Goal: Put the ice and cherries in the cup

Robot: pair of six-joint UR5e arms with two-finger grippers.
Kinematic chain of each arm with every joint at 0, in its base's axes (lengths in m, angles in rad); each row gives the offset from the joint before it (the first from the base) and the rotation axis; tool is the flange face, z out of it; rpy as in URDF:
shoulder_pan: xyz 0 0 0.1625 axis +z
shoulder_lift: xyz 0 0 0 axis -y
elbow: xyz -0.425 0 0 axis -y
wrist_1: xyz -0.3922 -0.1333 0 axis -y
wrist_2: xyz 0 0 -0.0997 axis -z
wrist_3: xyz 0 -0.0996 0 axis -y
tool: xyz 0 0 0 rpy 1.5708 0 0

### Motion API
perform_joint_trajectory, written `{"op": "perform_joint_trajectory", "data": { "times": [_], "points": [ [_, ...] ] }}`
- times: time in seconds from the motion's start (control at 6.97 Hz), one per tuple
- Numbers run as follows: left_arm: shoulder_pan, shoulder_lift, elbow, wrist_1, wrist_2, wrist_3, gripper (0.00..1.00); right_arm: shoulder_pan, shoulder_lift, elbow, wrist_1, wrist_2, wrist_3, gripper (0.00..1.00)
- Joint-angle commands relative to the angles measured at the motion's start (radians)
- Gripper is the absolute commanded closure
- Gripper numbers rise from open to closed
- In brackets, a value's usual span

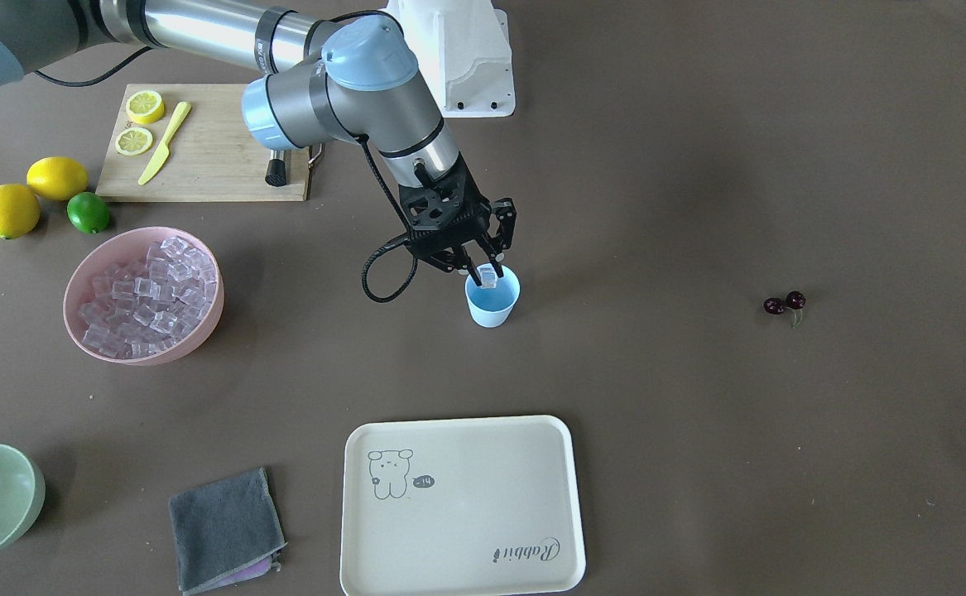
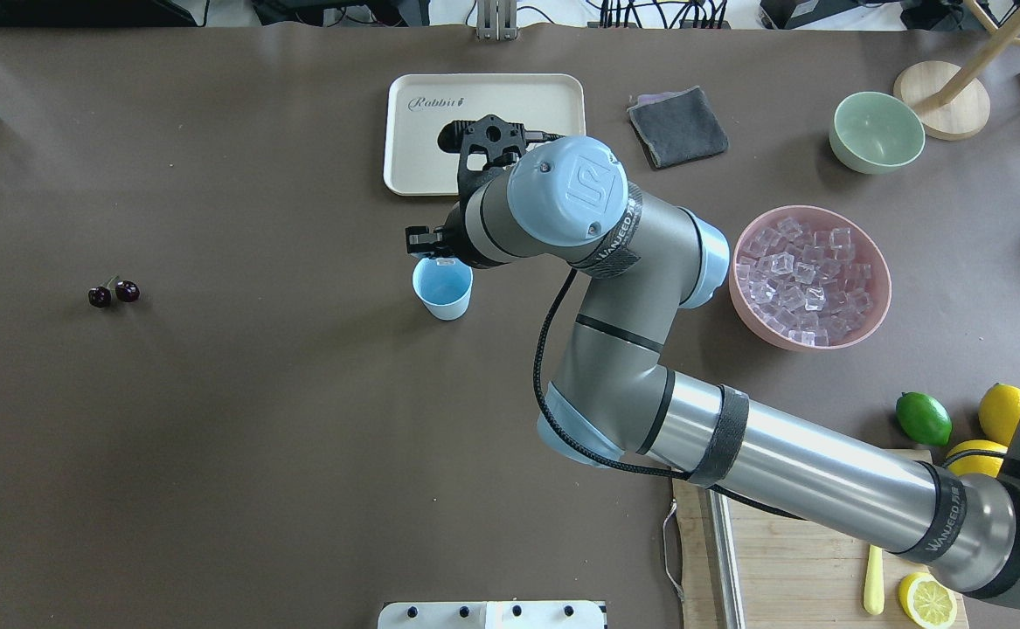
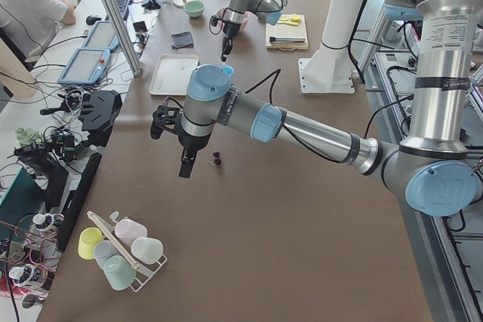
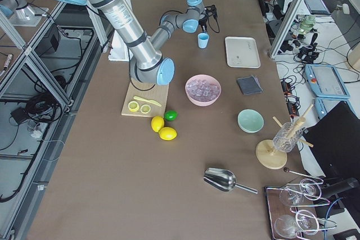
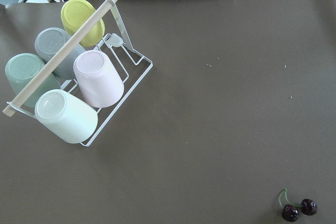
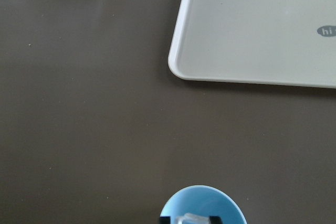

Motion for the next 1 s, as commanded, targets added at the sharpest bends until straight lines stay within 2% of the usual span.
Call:
{"op": "perform_joint_trajectory", "data": {
  "times": [0.0, 0.14, 0.43, 0.57, 0.72, 0.86],
  "points": [
    [0.0, 0.002, 0.004, 0.0, 0.0, 0.001, 0.02, -0.004, 0.017, -0.029, 0.007, 0.004, -0.015, 0.21],
    [0.0, 0.002, 0.004, 0.0, 0.0, 0.001, 0.02, -0.004, 0.017, -0.028, 0.007, 0.005, -0.017, 0.0],
    [0.0, 0.002, -0.003, -0.002, 0.0, 0.001, 0.02, 0.002, 0.015, 0.001, 0.007, 0.011, -0.002, 0.0],
    [-0.001, 0.009, -0.007, -0.002, 0.0, 0.001, 0.02, 0.032, 0.009, 0.006, 0.006, 0.058, -0.001, 0.0],
    [-0.002, 0.017, -0.005, -0.021, 0.0, 0.001, 0.02, 0.087, -0.022, 0.021, 0.009, 0.156, -0.007, 0.0],
    [-0.002, 0.027, -0.007, -0.029, 0.0, 0.001, 0.02, 0.151, -0.102, 0.082, 0.0, 0.231, -0.018, 0.0]
  ]
}}
